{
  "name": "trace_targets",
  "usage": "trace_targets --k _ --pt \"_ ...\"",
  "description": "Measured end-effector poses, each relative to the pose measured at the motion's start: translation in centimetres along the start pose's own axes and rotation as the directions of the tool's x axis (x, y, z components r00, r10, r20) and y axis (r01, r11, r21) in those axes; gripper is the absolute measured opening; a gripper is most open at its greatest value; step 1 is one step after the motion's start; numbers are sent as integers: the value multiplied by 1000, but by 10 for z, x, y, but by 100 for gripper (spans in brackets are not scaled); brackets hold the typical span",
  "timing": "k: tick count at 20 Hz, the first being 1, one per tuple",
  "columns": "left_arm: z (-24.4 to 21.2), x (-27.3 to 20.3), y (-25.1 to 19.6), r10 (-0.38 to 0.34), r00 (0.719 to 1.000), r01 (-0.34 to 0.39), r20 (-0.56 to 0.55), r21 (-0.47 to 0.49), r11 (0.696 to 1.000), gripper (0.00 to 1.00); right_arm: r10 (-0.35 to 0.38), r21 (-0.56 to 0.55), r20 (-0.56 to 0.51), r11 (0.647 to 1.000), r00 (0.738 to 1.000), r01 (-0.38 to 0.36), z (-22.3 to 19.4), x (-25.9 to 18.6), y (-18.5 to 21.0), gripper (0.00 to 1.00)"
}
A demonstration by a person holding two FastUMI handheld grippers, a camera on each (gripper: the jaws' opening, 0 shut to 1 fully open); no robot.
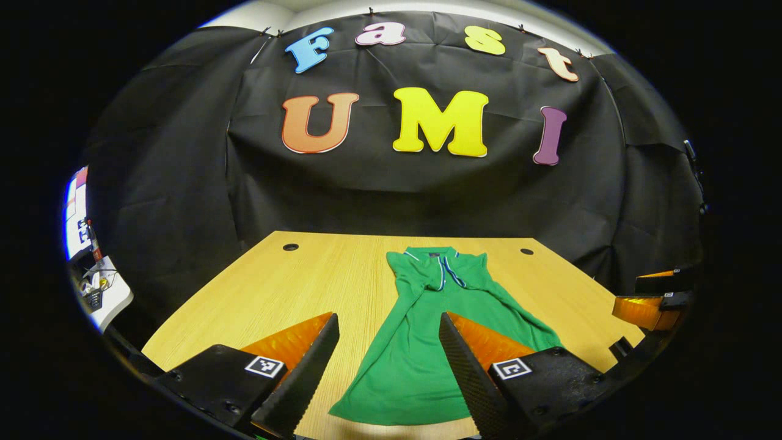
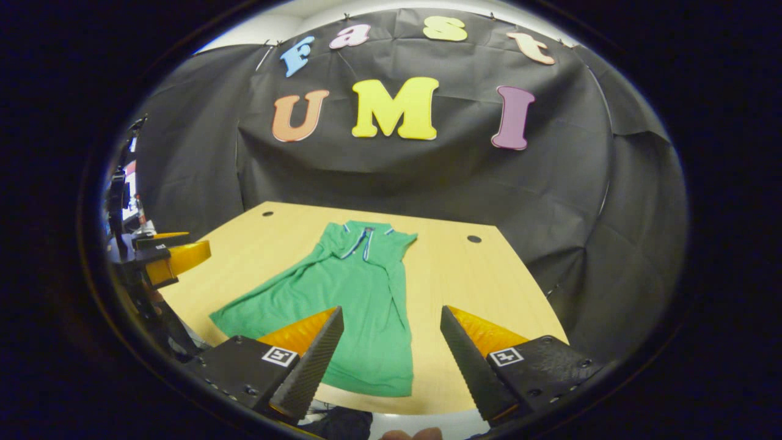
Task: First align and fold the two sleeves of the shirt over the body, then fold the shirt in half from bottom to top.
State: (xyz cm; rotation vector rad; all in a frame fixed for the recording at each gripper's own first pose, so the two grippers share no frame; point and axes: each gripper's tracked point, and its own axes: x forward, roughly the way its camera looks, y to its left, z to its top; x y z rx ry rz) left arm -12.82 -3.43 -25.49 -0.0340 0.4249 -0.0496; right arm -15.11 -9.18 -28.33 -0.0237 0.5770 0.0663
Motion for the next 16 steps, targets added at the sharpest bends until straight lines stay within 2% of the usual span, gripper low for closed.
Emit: trace_targets --k 6,9,15,16 --pt "-78 24 27 19 996 -18 -82 8 1000 100 -10 4 -79 1000 997 10 -67 44 -9 98" --pt "-122 39 29 -2 990 4 -142 16 1000 100 0 10 -120 1000 993 1 -99 72 -5 96" --pt "-154 47 29 -35 979 38 -201 12 999 100 26 42 -189 999 982 -18 -141 94 6 98" --pt "-154 46 27 -34 980 38 -197 19 999 100 26 48 -170 999 985 -18 -136 94 6 98"
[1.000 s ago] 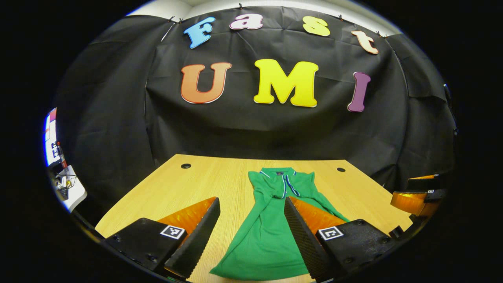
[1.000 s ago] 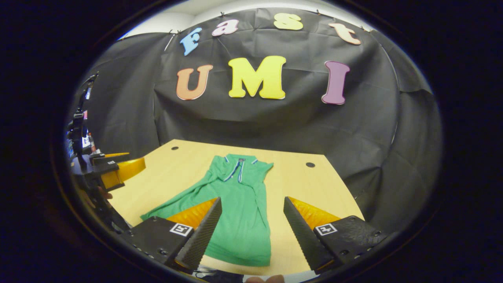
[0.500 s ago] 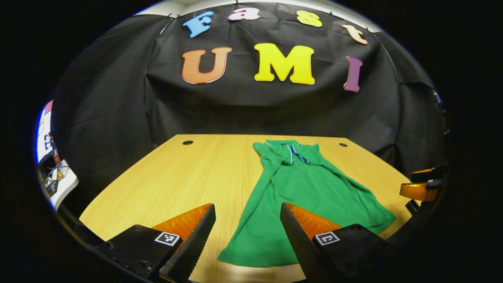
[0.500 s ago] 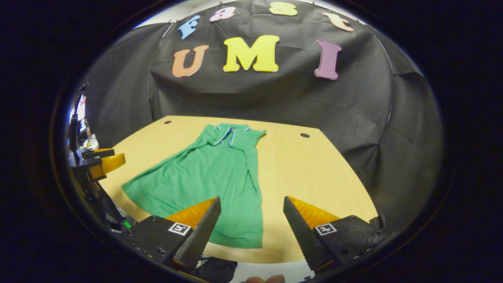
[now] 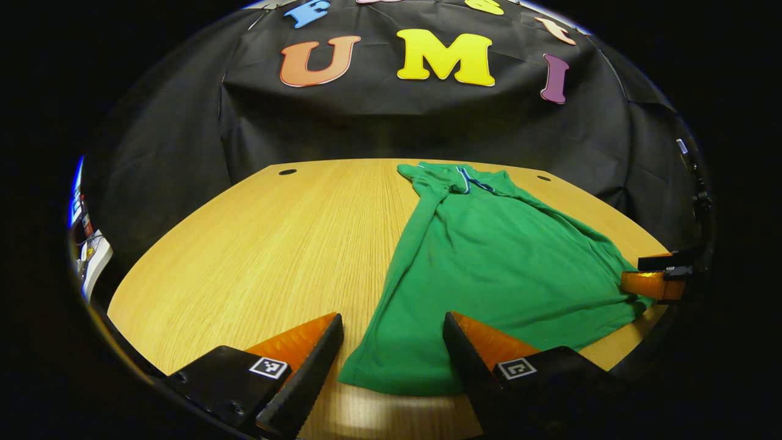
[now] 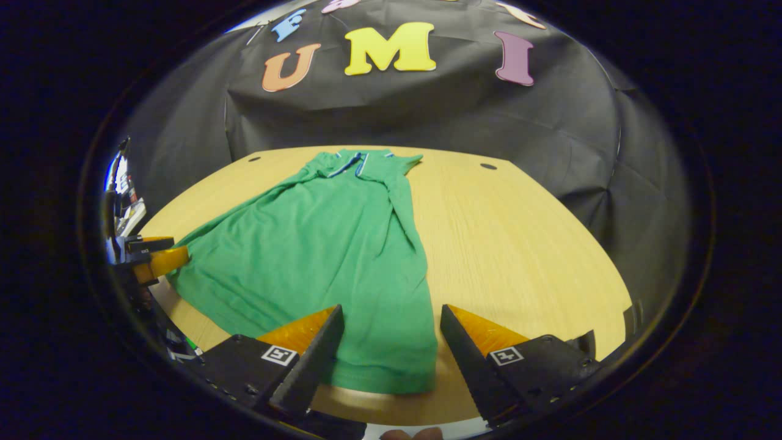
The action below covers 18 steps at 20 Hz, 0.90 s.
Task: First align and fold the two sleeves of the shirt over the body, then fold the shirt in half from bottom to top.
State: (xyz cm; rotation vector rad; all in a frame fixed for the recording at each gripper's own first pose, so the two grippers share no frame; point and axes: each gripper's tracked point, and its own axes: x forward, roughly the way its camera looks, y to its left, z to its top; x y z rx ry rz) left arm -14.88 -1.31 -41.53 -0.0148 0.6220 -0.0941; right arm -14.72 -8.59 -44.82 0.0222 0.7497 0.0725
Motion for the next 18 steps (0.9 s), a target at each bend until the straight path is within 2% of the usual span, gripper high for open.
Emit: trace_targets --k 4,5,6,7,8,10,12,14,18 --pt "-2 0 -4 -12 1000 12 -4 32 999 100 15 43 -18 999 1000 -15 -5 4 -1 96" --pt "-1 1 -5 -11 1000 11 0 33 999 100 12 48 -9 999 1000 -12 -6 6 0 88" --pt "-2 1 -9 -11 1000 11 -7 40 999 95 21 54 -17 998 1000 -20 -8 4 3 71" --pt "-2 4 -13 -11 1000 11 -7 46 999 87 25 64 -13 998 1000 -24 -7 2 5 53" --pt "-2 1 -16 -14 1000 14 -4 58 998 66 46 75 -19 996 999 -44 -7 1 11 48" --pt "-1 1 -25 -31 1000 30 1 96 995 26 48 92 -33 995 998 -45 -5 4 13 6" --pt "0 2 -30 -60 998 61 -10 73 995 6 61 118 -54 992 997 -54 -2 4 15 4" --pt "6 -2 -32 -88 996 87 -23 -18 996 6 70 134 -71 989 995 -60 0 2 16 0" --pt "49 -11 -37 -104 994 106 31 -64 992 6 74 134 -34 989 997 -69 31 -13 15 0"
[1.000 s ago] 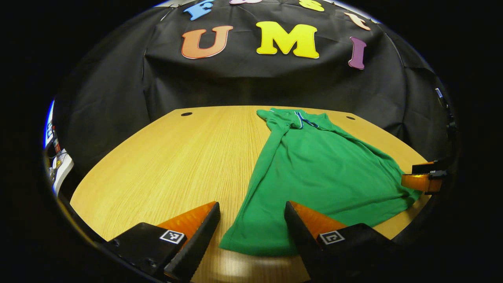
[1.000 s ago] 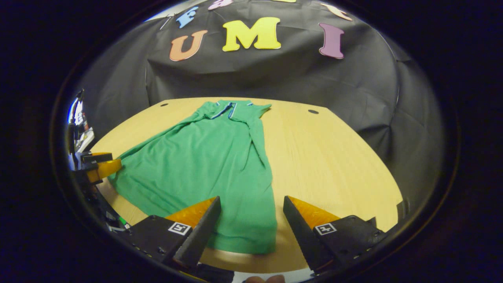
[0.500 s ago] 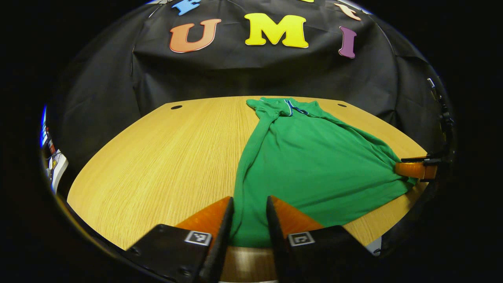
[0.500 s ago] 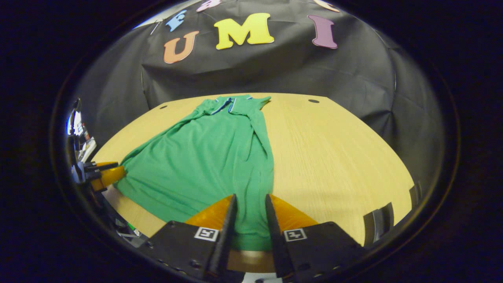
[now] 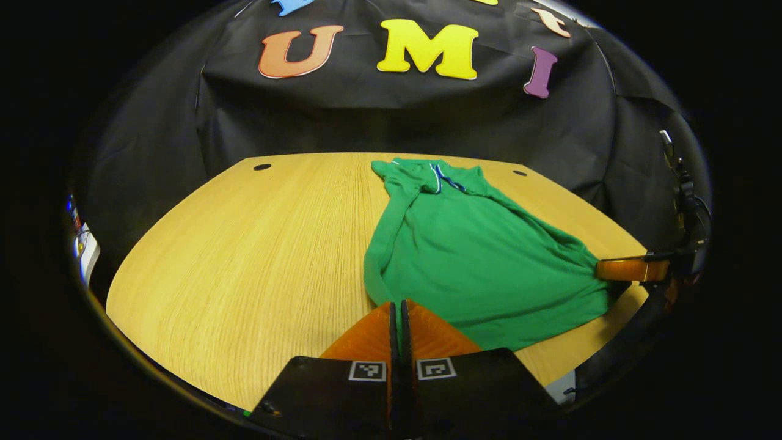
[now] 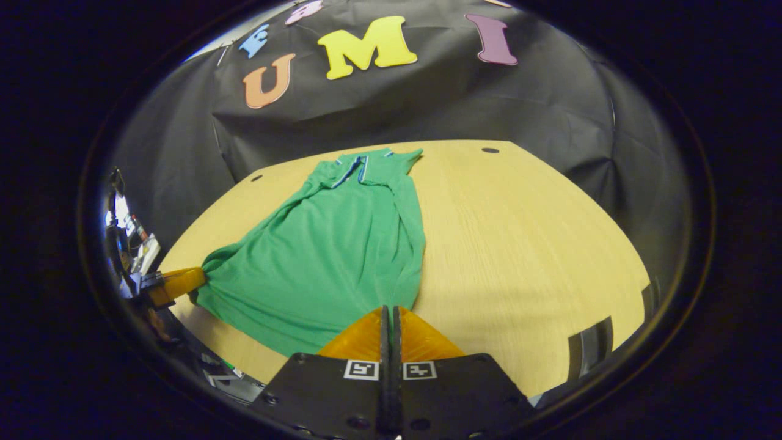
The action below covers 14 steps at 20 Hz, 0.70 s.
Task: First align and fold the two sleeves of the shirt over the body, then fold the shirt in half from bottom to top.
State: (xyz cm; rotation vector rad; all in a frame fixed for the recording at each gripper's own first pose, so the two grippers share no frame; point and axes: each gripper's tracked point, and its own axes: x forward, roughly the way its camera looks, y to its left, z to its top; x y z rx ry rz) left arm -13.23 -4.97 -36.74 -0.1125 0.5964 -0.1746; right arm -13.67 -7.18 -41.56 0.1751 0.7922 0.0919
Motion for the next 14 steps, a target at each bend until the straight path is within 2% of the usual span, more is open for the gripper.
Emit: trace_targets --k 6,14 --pt "77 5 -11 -37 995 36 92 11 999 6 16 -2 92 1000 996 -16 79 -17 8 0" --pt "185 47 -3 6 985 -2 171 -21 1000 6 74 -59 204 996 976 -64 209 7 24 0"
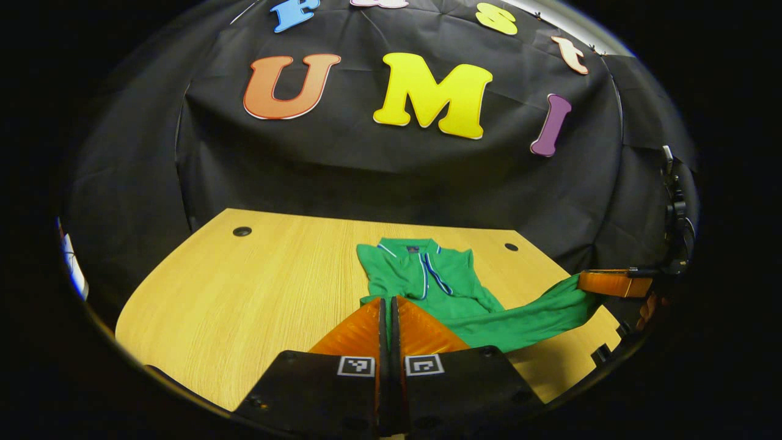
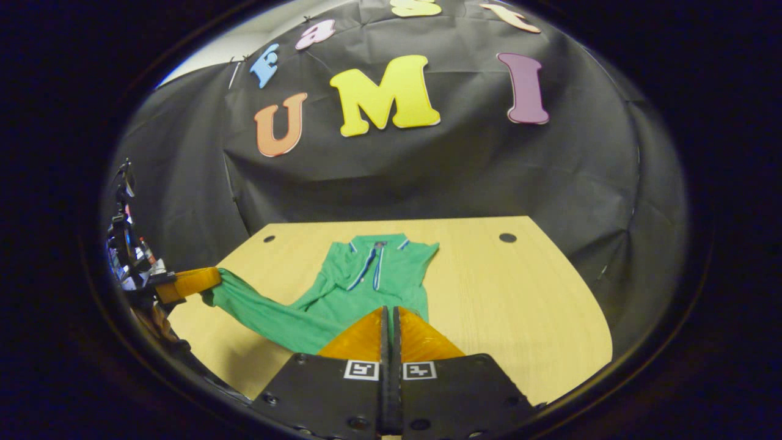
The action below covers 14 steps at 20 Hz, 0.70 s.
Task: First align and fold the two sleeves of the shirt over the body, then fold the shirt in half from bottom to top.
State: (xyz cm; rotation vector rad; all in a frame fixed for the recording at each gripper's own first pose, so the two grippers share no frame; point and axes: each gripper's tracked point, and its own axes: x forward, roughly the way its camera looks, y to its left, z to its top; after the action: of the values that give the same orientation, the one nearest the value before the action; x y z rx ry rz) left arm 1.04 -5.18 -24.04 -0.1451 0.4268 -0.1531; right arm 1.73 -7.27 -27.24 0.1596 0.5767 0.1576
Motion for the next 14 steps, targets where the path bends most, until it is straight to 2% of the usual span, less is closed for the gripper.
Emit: trace_targets --k 7,14 --pt "75 77 0 4 998 -5 63 23 1000 5 29 35 48 999 998 -31 87 78 -14 0" --pt "114 153 7 9 997 -5 76 -46 999 6 40 50 51 998 998 -43 134 150 -24 0"
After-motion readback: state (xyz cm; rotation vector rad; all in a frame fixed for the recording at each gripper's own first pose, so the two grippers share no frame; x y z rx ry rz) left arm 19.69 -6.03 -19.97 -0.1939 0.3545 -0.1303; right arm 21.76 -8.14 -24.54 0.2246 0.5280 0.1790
